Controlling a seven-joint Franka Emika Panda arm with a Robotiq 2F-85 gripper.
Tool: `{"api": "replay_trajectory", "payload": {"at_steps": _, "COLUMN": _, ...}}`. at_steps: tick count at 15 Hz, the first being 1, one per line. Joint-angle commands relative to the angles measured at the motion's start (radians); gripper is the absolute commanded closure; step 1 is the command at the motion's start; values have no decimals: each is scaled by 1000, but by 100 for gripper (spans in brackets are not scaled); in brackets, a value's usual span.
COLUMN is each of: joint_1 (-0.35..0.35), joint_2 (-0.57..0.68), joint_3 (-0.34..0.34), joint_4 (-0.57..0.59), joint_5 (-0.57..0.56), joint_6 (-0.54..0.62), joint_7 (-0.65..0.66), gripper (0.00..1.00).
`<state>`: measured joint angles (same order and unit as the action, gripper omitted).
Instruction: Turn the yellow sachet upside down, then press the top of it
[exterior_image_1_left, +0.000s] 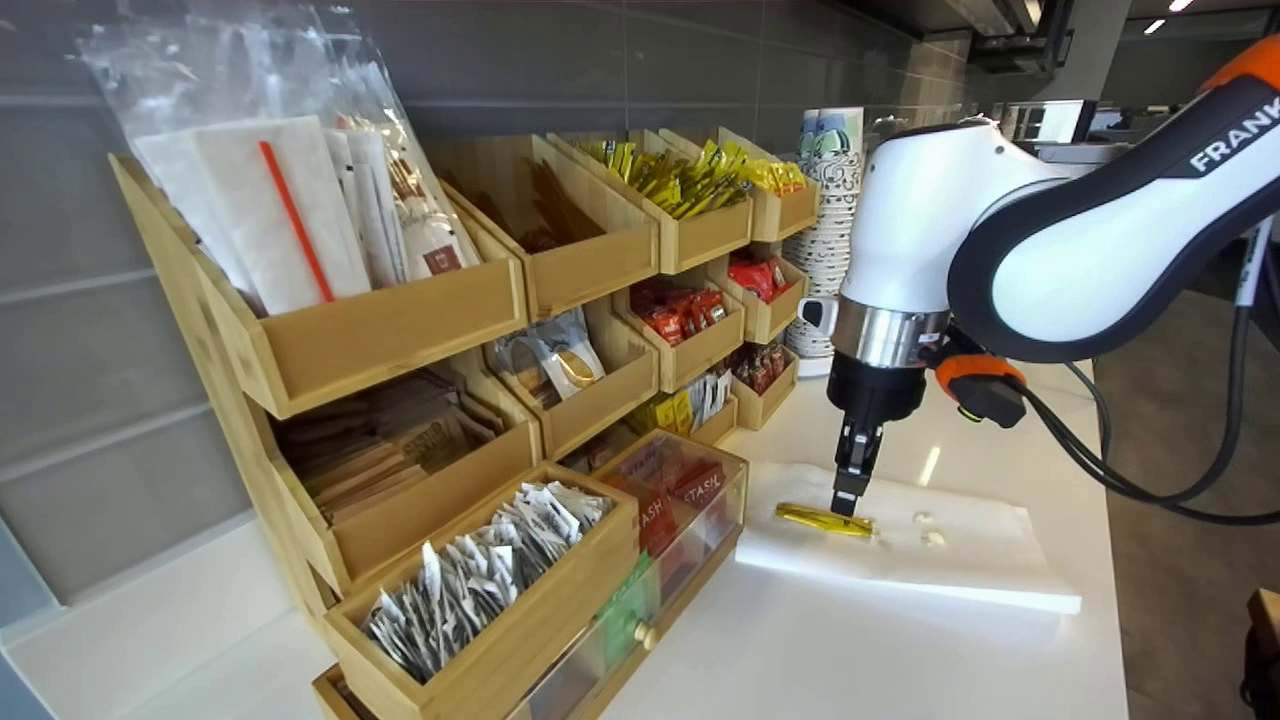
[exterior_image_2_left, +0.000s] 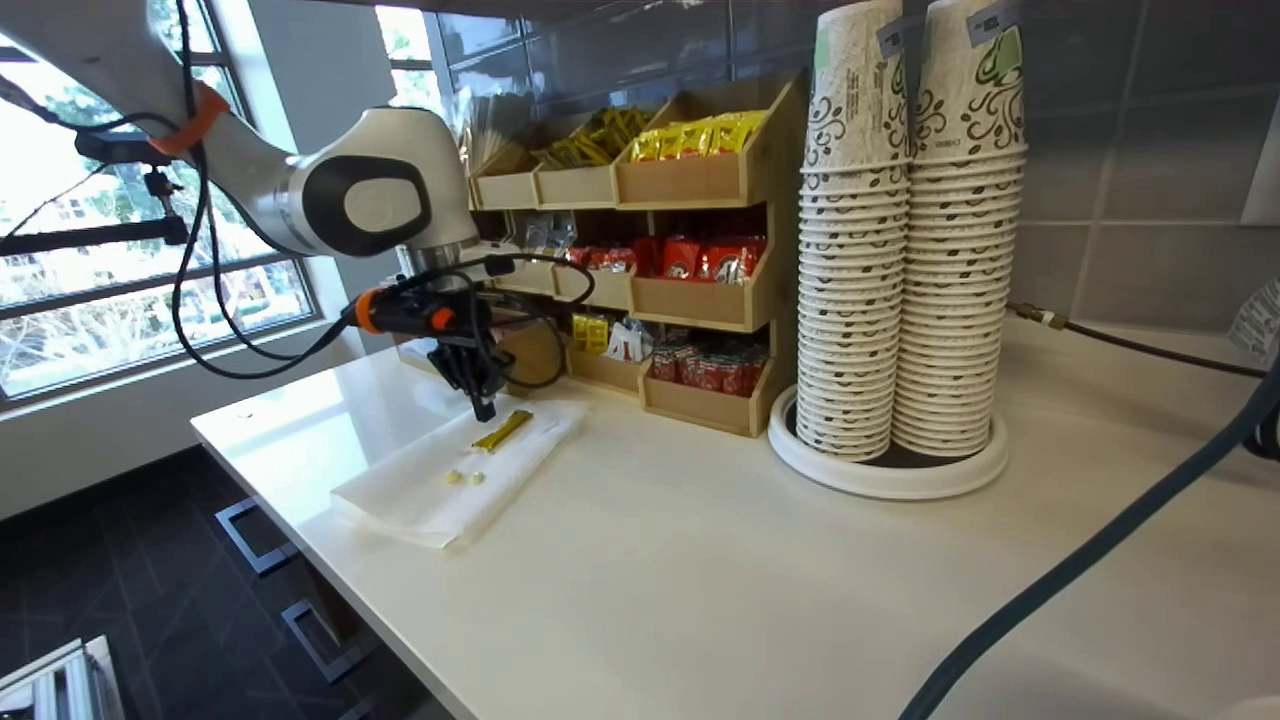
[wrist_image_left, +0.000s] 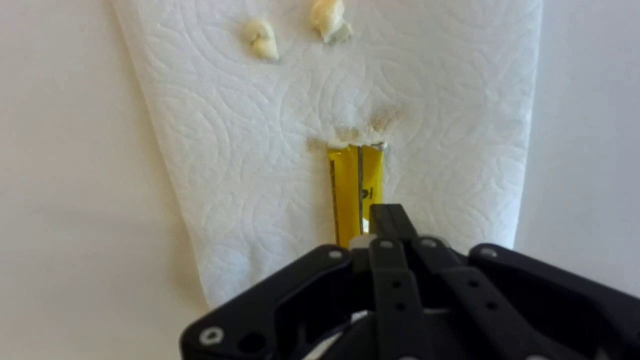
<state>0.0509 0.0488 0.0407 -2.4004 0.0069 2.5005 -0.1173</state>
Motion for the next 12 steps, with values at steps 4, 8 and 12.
{"api": "replay_trajectory", "payload": {"at_steps": 4, "joint_1": -4, "joint_2": 65, "joint_3": 2, "joint_4": 35, "joint_5": -29, "joint_6": 75, "joint_7": -26, "gripper": 100}}
{"api": "replay_trajectory", "payload": {"at_steps": 8, "joint_1": -6, "joint_2": 92, "joint_3": -2, "joint_4": 41, "joint_5": -53, "joint_6": 90, "joint_7": -21, "gripper": 100}}
{"api": "replay_trajectory", "payload": {"at_steps": 12, "joint_1": -9, "joint_2": 112, "joint_3": -2, "joint_4": 47, "joint_5": -62, "joint_6": 84, "joint_7": -22, "gripper": 100}}
